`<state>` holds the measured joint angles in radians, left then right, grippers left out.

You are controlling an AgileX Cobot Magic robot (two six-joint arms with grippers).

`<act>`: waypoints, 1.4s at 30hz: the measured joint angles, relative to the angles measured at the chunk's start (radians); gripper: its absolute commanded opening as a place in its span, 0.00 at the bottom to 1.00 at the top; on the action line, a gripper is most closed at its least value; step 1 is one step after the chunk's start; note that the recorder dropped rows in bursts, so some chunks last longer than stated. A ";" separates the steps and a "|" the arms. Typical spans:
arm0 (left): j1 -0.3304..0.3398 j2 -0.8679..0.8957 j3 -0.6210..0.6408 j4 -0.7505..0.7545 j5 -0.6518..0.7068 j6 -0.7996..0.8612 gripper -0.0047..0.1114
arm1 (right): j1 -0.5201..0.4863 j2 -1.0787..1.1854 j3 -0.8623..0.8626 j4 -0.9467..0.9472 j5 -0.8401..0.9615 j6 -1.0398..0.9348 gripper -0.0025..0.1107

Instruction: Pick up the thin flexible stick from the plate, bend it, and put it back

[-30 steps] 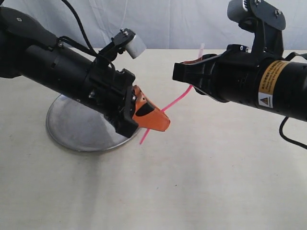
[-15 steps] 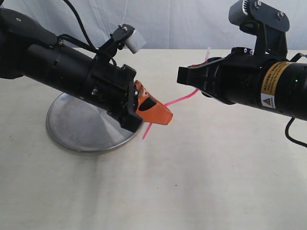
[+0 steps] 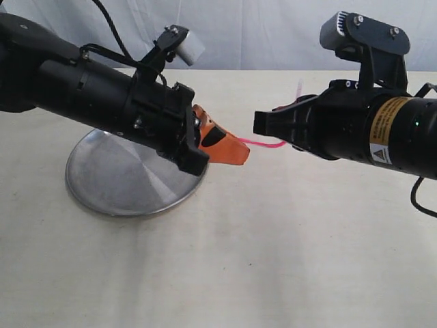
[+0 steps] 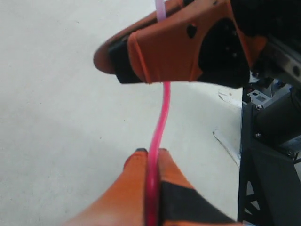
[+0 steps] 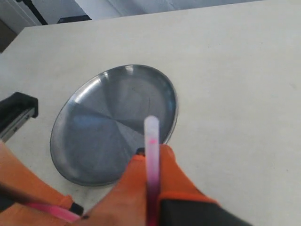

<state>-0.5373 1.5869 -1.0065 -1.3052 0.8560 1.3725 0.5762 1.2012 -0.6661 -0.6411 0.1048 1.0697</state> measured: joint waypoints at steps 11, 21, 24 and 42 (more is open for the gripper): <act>0.000 0.000 0.000 -0.017 -0.002 0.004 0.04 | 0.026 0.000 0.000 -0.002 0.041 0.000 0.01; 0.000 0.000 0.000 -0.046 -0.005 0.015 0.04 | 0.026 0.000 0.000 -0.004 0.042 0.000 0.01; 0.000 0.000 0.000 -0.055 -0.005 0.015 0.04 | 0.026 0.000 0.000 -0.004 0.044 0.000 0.01; 0.000 0.000 0.000 -0.088 -0.074 -0.021 0.04 | 0.061 0.000 0.000 0.000 0.043 0.000 0.01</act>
<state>-0.5373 1.5869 -1.0065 -1.3932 0.7824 1.3516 0.6374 1.2012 -0.6661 -0.6414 0.1473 1.0697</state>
